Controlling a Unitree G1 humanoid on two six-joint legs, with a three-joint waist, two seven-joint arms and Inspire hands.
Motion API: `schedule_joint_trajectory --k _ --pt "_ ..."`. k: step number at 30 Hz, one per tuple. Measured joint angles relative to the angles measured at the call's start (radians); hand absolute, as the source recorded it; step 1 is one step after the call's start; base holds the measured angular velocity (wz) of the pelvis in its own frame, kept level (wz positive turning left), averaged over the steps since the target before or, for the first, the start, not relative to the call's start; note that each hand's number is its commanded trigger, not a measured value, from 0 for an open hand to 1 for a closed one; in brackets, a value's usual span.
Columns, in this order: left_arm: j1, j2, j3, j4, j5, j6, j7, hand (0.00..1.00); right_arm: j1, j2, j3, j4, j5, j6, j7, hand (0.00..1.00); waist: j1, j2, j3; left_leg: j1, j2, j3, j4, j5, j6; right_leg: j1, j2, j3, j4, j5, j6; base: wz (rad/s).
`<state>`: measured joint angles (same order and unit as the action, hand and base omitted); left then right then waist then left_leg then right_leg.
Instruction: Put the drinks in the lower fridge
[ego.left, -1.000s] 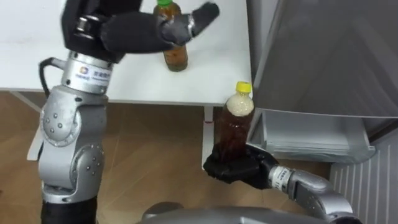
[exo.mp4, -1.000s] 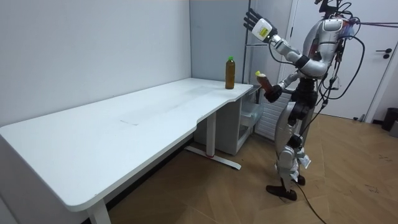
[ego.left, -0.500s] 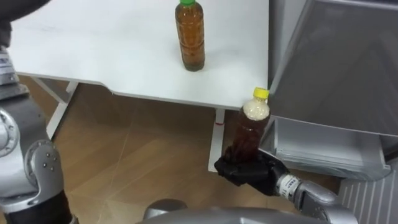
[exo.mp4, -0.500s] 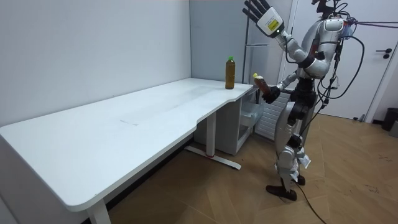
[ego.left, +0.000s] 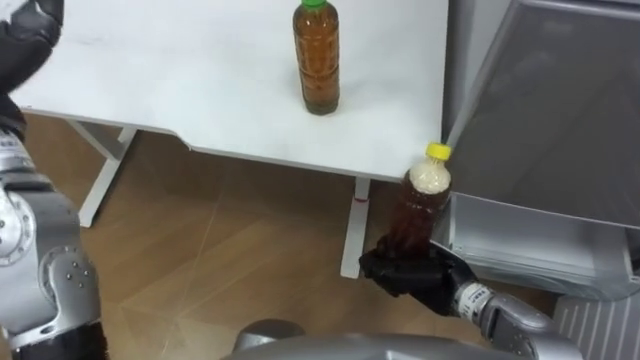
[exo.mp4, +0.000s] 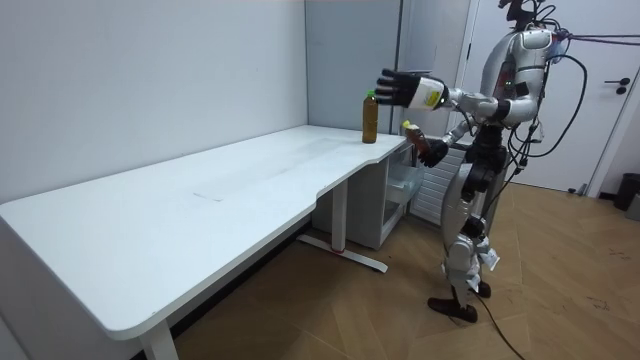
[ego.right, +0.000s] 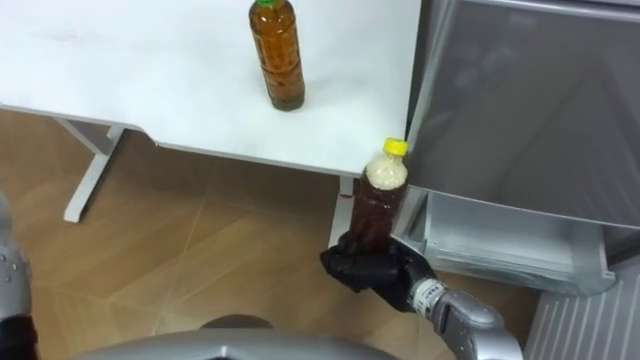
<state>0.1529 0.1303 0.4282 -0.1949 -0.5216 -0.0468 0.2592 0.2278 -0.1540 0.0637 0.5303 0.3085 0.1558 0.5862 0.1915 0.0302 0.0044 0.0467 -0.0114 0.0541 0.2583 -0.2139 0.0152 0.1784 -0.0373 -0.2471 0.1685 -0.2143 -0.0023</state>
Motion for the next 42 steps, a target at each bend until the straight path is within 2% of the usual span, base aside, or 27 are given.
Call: schedule_joint_trajectory --k 3,5,7,10,11,14,17,21,24,26,29,33,37,42 --pt "0.028 -0.004 -0.008 0.105 -0.056 0.004 0.014 0.00 0.000 0.000 -0.004 0.000 0.001 0.013 -0.015 1.00 -0.002 -0.002 -0.0012 0.005 0.000 0.000 -0.005 0.001 0.001 0.001 -0.001 -0.001 0.002 -0.001 0.001 0.00" --pt "0.038 -0.004 -0.035 0.230 -0.089 0.005 0.026 0.00 0.000 0.002 0.004 0.001 0.002 0.013 -0.033 1.00 -0.001 -0.005 -0.0012 0.019 -0.001 0.000 -0.009 0.001 0.001 0.014 -0.001 -0.001 0.001 -0.001 0.002 0.00" --pt "0.039 -0.004 -0.065 0.333 -0.098 0.006 0.031 0.00 0.000 0.002 0.012 0.004 0.002 0.013 -0.044 1.00 -0.004 -0.014 -0.0049 0.019 -0.001 0.000 -0.009 0.001 0.001 0.015 -0.002 0.000 0.001 -0.002 0.003 0.00" --pt "0.046 -0.005 -0.124 0.461 -0.105 0.027 0.033 0.00 0.000 0.004 0.013 0.003 0.000 0.019 -0.050 1.00 -0.005 -0.031 -0.0001 0.009 -0.001 -0.002 0.000 0.001 0.001 0.011 -0.002 -0.003 0.001 -0.002 0.003 0.00" --pt "0.051 -0.005 -0.137 0.483 -0.111 0.027 0.032 0.00 0.000 0.003 0.013 0.003 0.000 0.019 -0.051 1.00 -0.007 -0.031 0.0000 0.007 -0.001 -0.002 0.002 0.000 0.001 0.011 -0.002 -0.003 0.001 -0.002 0.003 0.00" --pt "0.057 -0.004 -0.198 0.649 -0.117 0.034 0.021 0.00 -0.001 0.000 0.013 0.004 0.001 0.020 -0.064 1.00 -0.026 -0.032 0.0004 0.000 -0.001 -0.002 0.004 -0.003 0.004 0.011 -0.002 -0.002 0.001 -0.002 0.003 0.00" --pt "0.058 -0.004 -0.215 0.757 -0.118 0.041 0.014 0.00 -0.001 -0.001 0.013 0.007 0.002 0.019 -0.078 1.00 -0.041 -0.031 0.0015 -0.003 -0.001 -0.001 0.009 -0.004 0.005 0.007 -0.002 -0.001 0.001 -0.002 0.003 0.00" --pt "0.063 -0.004 -0.222 0.800 -0.130 0.041 0.012 0.00 -0.001 -0.002 0.013 0.027 0.021 0.019 -0.095 1.00 -0.045 -0.027 0.0034 -0.016 -0.001 -0.001 0.014 -0.003 0.005 -0.004 -0.003 0.001 0.002 -0.001 0.002 0.00" --pt "0.056 -0.001 -0.228 0.917 -0.127 0.041 -0.015 0.00 -0.004 -0.002 0.014 0.087 0.070 0.019 -0.116 1.00 -0.048 -0.019 0.0030 -0.006 -0.001 0.009 0.008 -0.003 0.006 -0.001 -0.004 0.008 0.003 -0.001 0.002 -0.10" --pt "0.076 -0.004 -0.241 1.004 -0.119 0.055 -0.026 0.00 -0.004 -0.002 0.015 0.130 0.088 0.019 -0.144 1.00 -0.053 -0.017 0.0020 -0.002 0.000 0.024 0.000 -0.004 0.006 -0.004 -0.004 0.023 0.002 -0.001 0.002 -0.19" --pt "0.101 -0.005 -0.259 1.036 -0.102 0.083 -0.037 0.00 -0.005 -0.007 0.012 0.185 0.088 0.019 -0.172 1.00 -0.069 -0.018 0.0062 -0.006 0.000 0.025 -0.001 -0.004 0.006 -0.006 -0.003 0.022 0.000 -0.001 0.002 -0.02" --pt "0.108 -0.005 -0.280 1.052 -0.088 0.087 -0.068 0.00 -0.007 -0.018 0.012 0.217 0.106 0.019 -0.199 1.00 -0.080 -0.015 0.0049 -0.006 0.000 0.029 -0.001 -0.004 0.006 -0.007 -0.004 0.023 0.000 -0.001 0.002 0.00" --pt "0.102 -0.005 -0.309 1.070 -0.012 0.091 -0.098 0.00 -0.013 -0.018 0.012 0.270 0.175 0.017 -0.229 1.00 -0.087 -0.015 0.0051 -0.006 0.000 0.035 -0.004 -0.004 0.006 -0.010 -0.004 0.028 0.000 -0.002 0.003 -0.03" --pt "0.101 -0.005 -0.315 1.128 -0.002 0.092 -0.117 0.00 -0.030 -0.017 0.012 0.370 0.237 0.014 -0.269 1.00 -0.110 -0.018 0.0062 -0.001 -0.001 0.043 -0.005 -0.005 0.007 -0.006 -0.005 0.039 -0.002 -0.003 0.005 -0.02"
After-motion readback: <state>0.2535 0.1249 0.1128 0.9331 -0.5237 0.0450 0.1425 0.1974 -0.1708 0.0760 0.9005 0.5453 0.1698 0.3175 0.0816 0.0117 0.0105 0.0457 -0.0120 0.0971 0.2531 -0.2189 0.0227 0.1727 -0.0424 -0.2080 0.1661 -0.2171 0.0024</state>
